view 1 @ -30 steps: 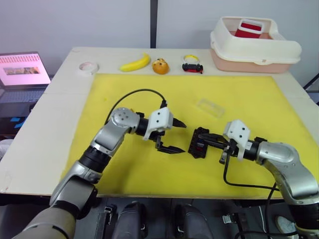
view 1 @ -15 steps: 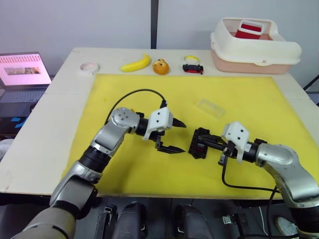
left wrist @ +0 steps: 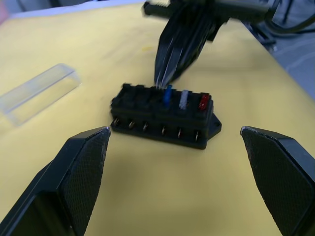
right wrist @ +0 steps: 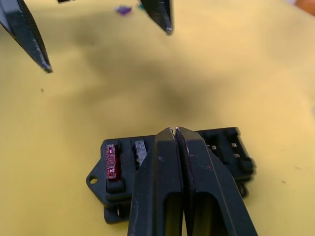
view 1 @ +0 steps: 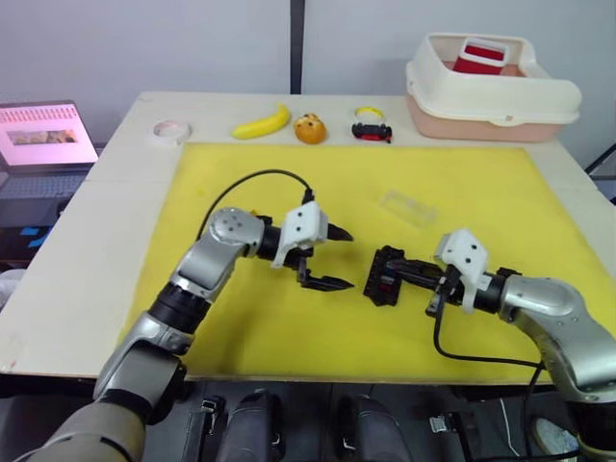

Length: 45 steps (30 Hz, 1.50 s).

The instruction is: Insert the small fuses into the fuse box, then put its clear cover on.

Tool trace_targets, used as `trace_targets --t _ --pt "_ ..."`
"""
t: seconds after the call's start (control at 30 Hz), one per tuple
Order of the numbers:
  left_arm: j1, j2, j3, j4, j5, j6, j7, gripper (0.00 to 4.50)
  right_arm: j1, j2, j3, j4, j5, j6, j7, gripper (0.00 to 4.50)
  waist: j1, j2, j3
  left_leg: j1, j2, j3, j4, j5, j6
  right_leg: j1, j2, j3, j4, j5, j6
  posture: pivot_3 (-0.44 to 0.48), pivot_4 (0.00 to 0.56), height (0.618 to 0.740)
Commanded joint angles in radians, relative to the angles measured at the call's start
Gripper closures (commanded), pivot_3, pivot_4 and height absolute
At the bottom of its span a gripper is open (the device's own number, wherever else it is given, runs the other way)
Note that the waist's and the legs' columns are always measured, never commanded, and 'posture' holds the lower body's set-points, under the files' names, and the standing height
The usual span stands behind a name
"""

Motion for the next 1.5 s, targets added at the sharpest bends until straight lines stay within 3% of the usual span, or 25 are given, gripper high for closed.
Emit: trace_targets --t 0.03,0.07,0.17,0.3,0.4,0.57,0.73,0.97,1.1,1.23,1.5 --pt "0.055 0.066 0.134 -0.112 -0.114 0.155 0.037 0.0 -0.028 -0.073 -0.186 -0.045 0.123 0.099 0.015 4.42 0.0 0.0 0.0 0.0 0.0 0.0 0.0 0.0 0.0 0.0 0.0 0.0 0.0 0.0 0.0 0.0 0.15 0.74" --pt "0.085 0.093 0.173 -0.141 -0.14 0.203 0.056 0.0 -0.016 -0.104 -0.229 -0.028 0.13 0.115 0.028 4.42 0.0 0.0 0.0 0.0 0.001 0.0 0.0 -0.001 0.001 0.0 0.0 0.0 0.0 0.0 0.0 0.0 0.15 0.74" --pt "0.164 0.163 0.276 -0.208 -0.21 0.33 0.112 0.0 0.037 -0.176 -0.332 0.038 0.129 0.132 0.078 3.58 0.003 0.0 0.0 0.0 0.001 -0.001 0.0 -0.001 0.002 0.0 0.0 0.0 0.0 0.0 0.0 0.0 0.15 0.74" --pt "0.325 0.289 0.487 -0.24 -0.28 0.451 0.179 0.0 0.144 -0.26 -0.465 0.206 0.072 0.141 0.141 1.54 0.0 0.0 0.0 0.0 0.0 -0.001 0.0 -0.002 0.004 0.001 -0.001 0.0 -0.001 0.0 0.0 0.0 0.15 0.74" --pt "0.425 0.353 0.568 -0.242 -0.29 0.461 0.197 0.0 0.207 -0.283 -0.505 0.291 0.021 0.077 0.172 0.09 -0.001 0.0 0.0 0.001 0.001 0.0 0.0 -0.003 0.004 0.001 -0.001 0.0 -0.001 0.0 0.0 0.0 0.15 0.74" --pt "0.557 0.423 0.73 -0.211 -0.333 0.525 0.233 0.0 0.231 -0.278 -0.55 0.345 -0.002 0.054 0.168 0.03 -0.001 0.0 0.0 0.001 0.001 0.0 -0.001 -0.003 0.004 0.001 -0.001 0.0 -0.001 0.0 0.0 0.0 0.15 0.74" --pt "0.521 0.424 0.754 -0.211 -0.397 0.61 0.285 0.0 0.198 -0.258 -0.518 0.284 0.037 0.091 0.15 0.03 0.003 0.0 0.0 0.001 0.001 0.0 -0.001 -0.003 0.004 0.001 -0.001 0.0 -0.001 0.0 0.0 0.0 0.15 0.74" --pt "0.325 0.385 0.676 -0.158 -0.538 0.84 0.326 0.0 0.061 -0.196 -0.395 0.074 0.209 0.261 0.071 0.03 0.0 0.0 0.0 0.001 0.001 0.0 -0.001 0.001 -0.002 0.001 -0.001 0.0 0.0 0.0 0.0 0.0 0.15 0.74" --pt "0.122 0.32 0.625 0.038 -0.564 1.07 0.422 0.0 -0.046 -0.139 -0.285 -0.066 0.382 0.38 0.014 0.03 0.002 -0.001 0.0 0.001 0.0 0.0 -0.001 0.001 -0.003 0.001 -0.001 0.0 0.0 0.0 0.001 0.0 0.15 0.74" --pt "0.021 0.264 0.596 0.156 -0.572 1.184 0.437 0.0 -0.13 -0.08 -0.189 -0.141 0.504 0.446 -0.044 0.03 -0.001 -0.001 0.0 0.001 -0.001 0.0 -0.001 0.001 -0.002 0.001 -0.001 0.0 0.0 -0.001 0.001 0.0 0.15 0.74" --pt "-0.126 0.157 0.636 0.431 -0.52 1.204 0.513 0.0 -0.2 0.015 -0.033 -0.164 0.502 0.435 -0.139 0.03 0.0 -0.002 0.0 -0.001 -0.002 0.001 0.0 0.001 -0.003 -0.001 -0.001 0.0 0.001 -0.001 0.001 0.0 0.15 0.74"
